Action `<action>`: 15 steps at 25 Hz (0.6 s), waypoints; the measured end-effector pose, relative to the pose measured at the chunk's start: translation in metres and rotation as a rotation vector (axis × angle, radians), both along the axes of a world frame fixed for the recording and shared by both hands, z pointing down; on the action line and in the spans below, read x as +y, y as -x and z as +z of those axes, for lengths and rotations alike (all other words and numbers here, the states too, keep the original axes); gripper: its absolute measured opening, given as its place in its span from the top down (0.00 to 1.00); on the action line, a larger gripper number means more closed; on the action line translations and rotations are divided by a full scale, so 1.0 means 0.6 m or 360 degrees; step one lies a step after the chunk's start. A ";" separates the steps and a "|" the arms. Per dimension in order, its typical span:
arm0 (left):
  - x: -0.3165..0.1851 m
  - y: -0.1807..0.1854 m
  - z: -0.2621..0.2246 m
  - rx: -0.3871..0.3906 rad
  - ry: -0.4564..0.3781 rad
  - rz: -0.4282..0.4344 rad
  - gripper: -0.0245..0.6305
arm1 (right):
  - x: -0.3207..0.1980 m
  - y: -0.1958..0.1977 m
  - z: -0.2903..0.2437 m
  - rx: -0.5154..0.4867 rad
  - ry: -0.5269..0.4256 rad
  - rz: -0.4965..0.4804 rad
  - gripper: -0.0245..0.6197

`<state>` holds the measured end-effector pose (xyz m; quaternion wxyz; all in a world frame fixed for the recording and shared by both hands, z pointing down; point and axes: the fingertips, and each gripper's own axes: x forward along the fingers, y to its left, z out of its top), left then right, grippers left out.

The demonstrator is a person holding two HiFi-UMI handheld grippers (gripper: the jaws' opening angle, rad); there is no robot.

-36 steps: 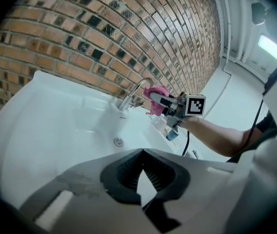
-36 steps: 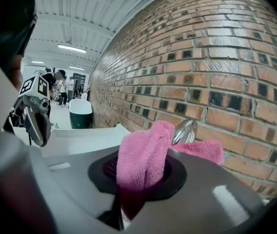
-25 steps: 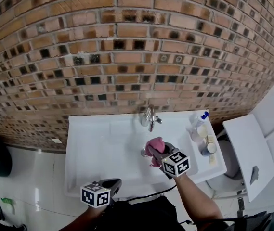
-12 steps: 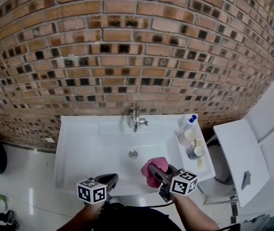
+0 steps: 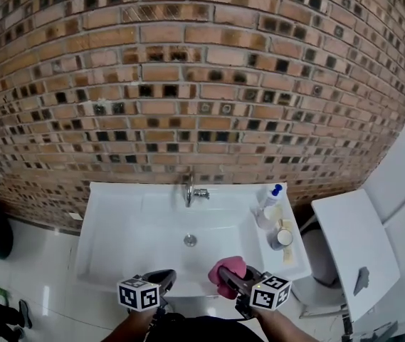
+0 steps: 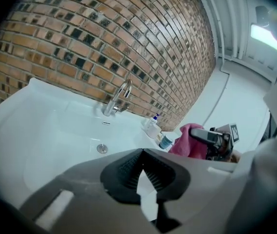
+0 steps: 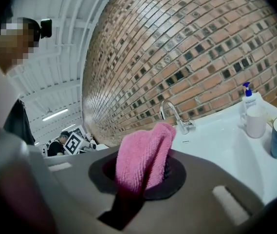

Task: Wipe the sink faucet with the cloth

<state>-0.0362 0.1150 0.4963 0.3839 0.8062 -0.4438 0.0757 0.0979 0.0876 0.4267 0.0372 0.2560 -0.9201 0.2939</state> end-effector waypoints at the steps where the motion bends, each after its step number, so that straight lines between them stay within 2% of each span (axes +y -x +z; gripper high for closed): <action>1: -0.002 -0.002 -0.002 -0.0002 -0.0001 -0.0002 0.96 | 0.001 -0.002 -0.003 -0.0004 -0.0006 0.0003 0.86; 15: -0.034 -0.026 -0.022 -0.0056 -0.0017 0.0088 0.96 | -0.007 -0.024 -0.004 -0.0018 -0.0026 0.0074 0.86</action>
